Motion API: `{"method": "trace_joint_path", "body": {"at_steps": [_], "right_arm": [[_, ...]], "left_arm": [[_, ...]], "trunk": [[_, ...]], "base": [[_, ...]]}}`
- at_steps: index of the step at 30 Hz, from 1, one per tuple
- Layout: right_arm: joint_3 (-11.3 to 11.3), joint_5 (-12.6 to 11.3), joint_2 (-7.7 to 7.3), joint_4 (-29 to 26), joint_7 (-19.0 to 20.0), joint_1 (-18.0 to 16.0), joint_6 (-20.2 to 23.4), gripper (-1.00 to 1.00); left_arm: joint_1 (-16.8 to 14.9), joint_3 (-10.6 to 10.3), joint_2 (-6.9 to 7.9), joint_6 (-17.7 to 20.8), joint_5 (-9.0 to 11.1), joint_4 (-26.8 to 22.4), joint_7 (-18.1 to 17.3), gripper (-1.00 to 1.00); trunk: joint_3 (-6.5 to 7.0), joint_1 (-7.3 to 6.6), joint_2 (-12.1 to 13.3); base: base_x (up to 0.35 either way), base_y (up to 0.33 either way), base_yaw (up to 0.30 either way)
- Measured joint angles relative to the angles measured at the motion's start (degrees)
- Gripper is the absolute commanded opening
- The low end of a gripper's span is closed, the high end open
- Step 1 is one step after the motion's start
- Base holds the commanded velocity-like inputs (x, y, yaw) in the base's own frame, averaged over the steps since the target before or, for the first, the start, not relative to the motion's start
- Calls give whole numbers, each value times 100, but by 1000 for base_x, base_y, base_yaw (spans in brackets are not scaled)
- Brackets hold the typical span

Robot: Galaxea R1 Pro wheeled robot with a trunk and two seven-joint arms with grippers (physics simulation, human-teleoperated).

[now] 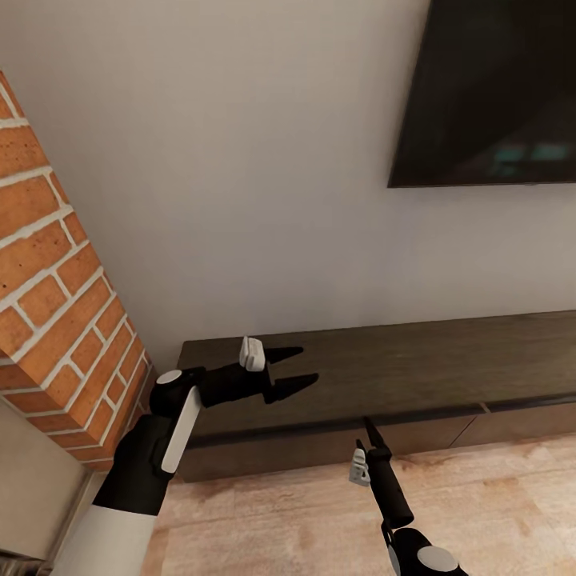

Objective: Place each of the two pumpkins and all three candles from the living room inside a cabinet in the living room (use any cabinet), then make sure every cabinet is closed, and position the cauldron so it is next to a table in the living room.

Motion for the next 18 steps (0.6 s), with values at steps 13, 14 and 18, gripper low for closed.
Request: {"method": "trace_joint_path", "body": {"at_steps": [13, 14, 18], "right_arm": [[-12, -5, -2, -9, -34, 0, 7, 100], [-12, -5, -2, -9, -35, 0, 4, 100], [-12, -7, -7, -9, -35, 0, 5, 100]], "left_arm": [[29, 989, 251, -21, 2161, 824, 4, 100], [29, 1013, 247, -26, 2202, 868, 5, 100], [39, 1041, 258, -27, 2264, 925, -2, 100]], "trunk": [[0, 0, 0], [0, 0, 0], [0, 0, 0]], "base": [[0, 0, 0], [0, 0, 0], [0, 0, 0]]}}
